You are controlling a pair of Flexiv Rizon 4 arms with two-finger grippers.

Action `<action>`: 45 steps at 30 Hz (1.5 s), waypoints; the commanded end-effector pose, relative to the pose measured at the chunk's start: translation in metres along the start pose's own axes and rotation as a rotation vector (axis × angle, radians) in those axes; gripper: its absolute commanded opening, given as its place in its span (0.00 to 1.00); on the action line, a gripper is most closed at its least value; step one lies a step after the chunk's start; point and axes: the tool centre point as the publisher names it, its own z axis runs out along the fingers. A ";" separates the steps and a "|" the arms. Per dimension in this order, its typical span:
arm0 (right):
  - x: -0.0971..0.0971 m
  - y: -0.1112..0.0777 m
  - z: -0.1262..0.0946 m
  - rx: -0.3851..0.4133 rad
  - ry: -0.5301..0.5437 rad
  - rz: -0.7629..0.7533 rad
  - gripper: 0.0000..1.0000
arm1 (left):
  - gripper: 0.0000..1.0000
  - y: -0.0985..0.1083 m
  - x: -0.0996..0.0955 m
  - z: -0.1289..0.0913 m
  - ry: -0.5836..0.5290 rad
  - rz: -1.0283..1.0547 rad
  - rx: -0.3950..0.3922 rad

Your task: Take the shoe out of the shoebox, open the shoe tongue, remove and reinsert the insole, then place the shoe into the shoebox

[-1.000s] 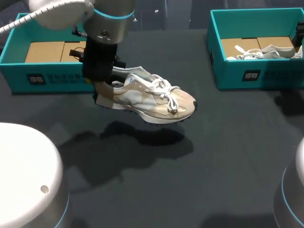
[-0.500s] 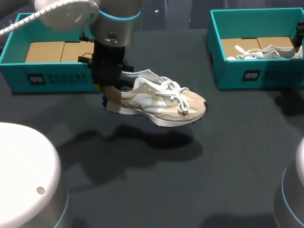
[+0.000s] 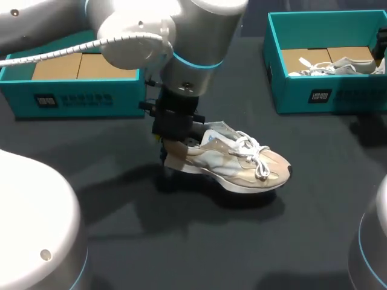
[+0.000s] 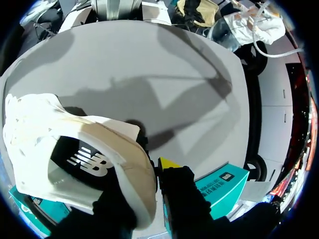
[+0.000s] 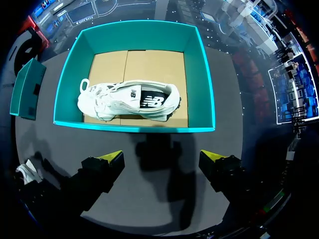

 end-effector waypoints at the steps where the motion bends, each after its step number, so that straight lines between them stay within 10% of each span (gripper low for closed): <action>1: 0.000 -0.001 0.000 -0.002 -0.001 0.000 1.00 | 0.00 0.006 -0.012 0.000 0.028 -0.001 0.012; 45: 0.000 -0.001 0.000 -0.002 -0.001 0.000 1.00 | 0.00 -0.010 -0.076 0.068 0.003 -0.020 -0.052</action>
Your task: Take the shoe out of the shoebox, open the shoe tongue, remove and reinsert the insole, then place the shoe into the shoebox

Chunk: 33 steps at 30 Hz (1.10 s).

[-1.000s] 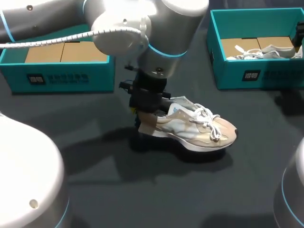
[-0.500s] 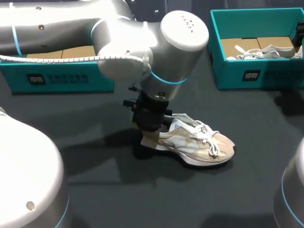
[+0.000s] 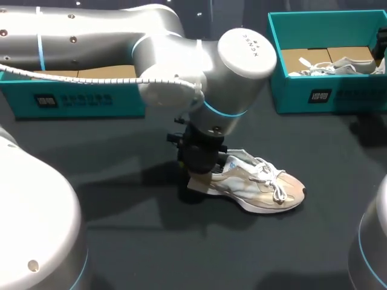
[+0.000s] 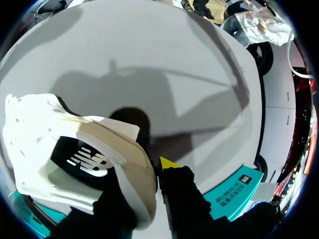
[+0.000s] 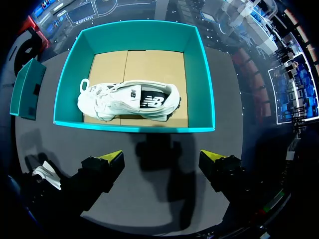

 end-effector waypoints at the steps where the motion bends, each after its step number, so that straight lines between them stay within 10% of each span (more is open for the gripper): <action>1: 0.000 -0.001 0.000 -0.002 -0.001 0.000 1.00 | 0.00 -0.002 -0.004 0.001 0.001 0.003 -0.004; 20: 0.000 -0.001 0.000 -0.002 -0.001 0.000 1.00 | 0.00 -0.005 -0.006 0.015 0.006 0.025 0.006; 24: 0.000 -0.001 0.000 -0.002 -0.001 0.000 1.00 | 0.31 -0.005 -0.005 0.017 -0.002 0.029 0.011; 33: 0.000 -0.001 0.000 -0.002 -0.001 0.000 1.00 | 0.60 -0.003 0.002 0.008 -0.049 0.028 0.024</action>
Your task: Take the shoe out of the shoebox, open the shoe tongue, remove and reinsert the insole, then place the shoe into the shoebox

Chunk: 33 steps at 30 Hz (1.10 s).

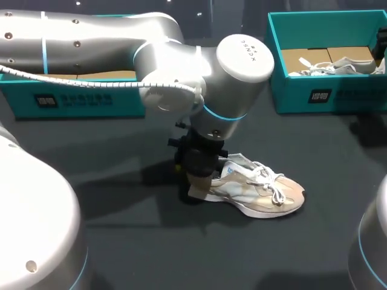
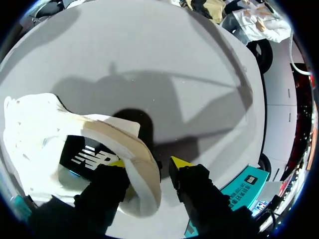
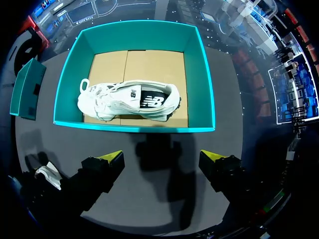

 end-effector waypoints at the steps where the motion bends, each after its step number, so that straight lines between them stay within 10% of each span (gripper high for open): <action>1: 0.000 -0.001 0.000 -0.002 -0.001 0.000 1.00 | 0.66 0.001 0.011 -0.008 -0.036 0.001 -0.002; 9: 0.000 -0.001 0.000 -0.002 -0.001 0.000 1.00 | 1.00 -0.003 0.027 -0.047 -0.159 -0.035 -0.010; 23: 0.000 -0.001 0.000 -0.002 -0.001 0.000 1.00 | 1.00 -0.022 0.099 -0.115 -0.509 -0.209 0.269; 33: 0.000 -0.001 0.000 -0.002 -0.001 0.000 1.00 | 1.00 -0.022 0.099 -0.115 -0.509 -0.209 0.269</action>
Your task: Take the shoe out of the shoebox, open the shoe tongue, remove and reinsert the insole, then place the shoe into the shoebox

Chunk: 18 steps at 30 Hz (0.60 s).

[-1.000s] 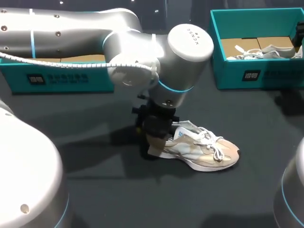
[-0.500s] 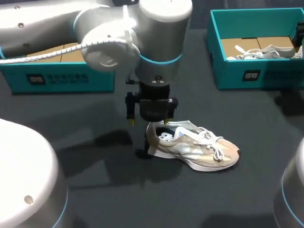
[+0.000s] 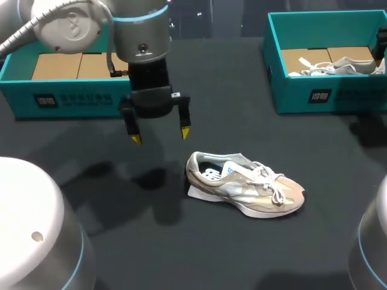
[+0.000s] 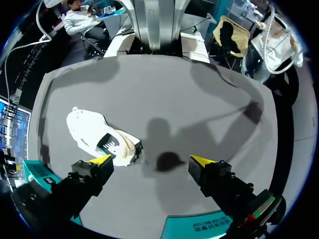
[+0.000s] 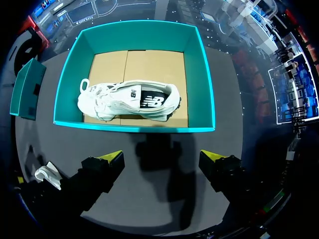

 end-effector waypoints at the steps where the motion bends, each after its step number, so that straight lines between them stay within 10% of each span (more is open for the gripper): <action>1: 0.000 -0.001 0.000 -0.002 -0.001 0.000 1.00 | 1.00 -0.003 0.011 0.002 -0.155 0.002 -0.010; 12: 0.000 -0.001 0.000 -0.002 -0.001 0.000 1.00 | 1.00 0.009 0.052 0.002 -0.402 -0.452 0.303; 18: 0.000 -0.001 0.000 -0.002 -0.001 0.000 1.00 | 1.00 0.014 0.059 0.002 -0.407 -0.464 0.325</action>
